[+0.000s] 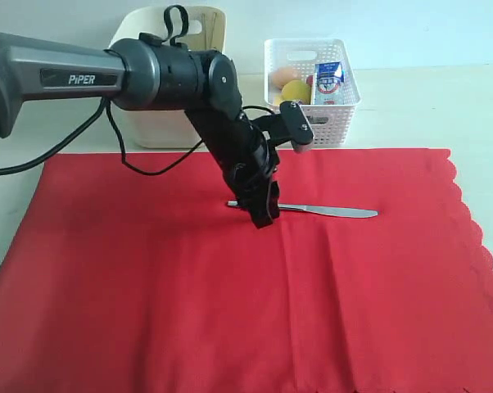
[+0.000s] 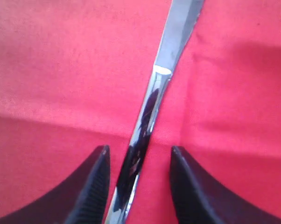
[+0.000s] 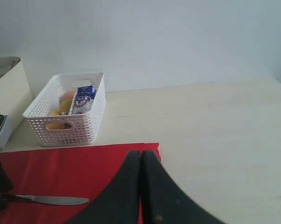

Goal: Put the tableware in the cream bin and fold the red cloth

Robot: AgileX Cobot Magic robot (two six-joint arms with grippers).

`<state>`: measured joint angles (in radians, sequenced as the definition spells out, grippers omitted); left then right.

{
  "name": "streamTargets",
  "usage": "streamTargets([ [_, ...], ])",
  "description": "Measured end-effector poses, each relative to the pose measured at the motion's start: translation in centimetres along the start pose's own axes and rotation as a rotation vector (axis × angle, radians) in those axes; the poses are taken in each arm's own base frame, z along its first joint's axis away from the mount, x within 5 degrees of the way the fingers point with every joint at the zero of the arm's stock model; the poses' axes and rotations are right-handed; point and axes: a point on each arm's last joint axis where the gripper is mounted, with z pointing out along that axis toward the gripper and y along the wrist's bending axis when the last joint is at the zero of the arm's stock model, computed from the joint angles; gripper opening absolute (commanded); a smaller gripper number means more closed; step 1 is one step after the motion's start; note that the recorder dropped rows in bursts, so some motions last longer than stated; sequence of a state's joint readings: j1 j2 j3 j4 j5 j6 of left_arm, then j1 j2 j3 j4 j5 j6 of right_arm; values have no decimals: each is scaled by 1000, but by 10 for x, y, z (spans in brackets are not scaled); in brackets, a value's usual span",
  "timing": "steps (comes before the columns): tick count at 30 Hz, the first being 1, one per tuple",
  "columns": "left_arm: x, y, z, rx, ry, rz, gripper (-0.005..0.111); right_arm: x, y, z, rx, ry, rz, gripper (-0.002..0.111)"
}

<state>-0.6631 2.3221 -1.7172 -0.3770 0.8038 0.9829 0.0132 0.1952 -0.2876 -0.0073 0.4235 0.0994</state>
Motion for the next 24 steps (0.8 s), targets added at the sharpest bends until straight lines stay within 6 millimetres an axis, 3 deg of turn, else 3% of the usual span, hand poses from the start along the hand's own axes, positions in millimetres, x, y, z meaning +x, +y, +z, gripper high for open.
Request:
streamTargets([
  [15,3,3,4,27,-19,-39,40,-1,0,0,-1,-9,0,0],
  [18,3,3,4,28,-20,-40,29,-1,0,0,-1,-9,0,0],
  [22,3,4,3,27,-20,-44,3,-1,0,0,-1,-9,0,0],
  [24,4,3,3,38,-14,-46,2,-1,0,0,-1,-9,0,0],
])
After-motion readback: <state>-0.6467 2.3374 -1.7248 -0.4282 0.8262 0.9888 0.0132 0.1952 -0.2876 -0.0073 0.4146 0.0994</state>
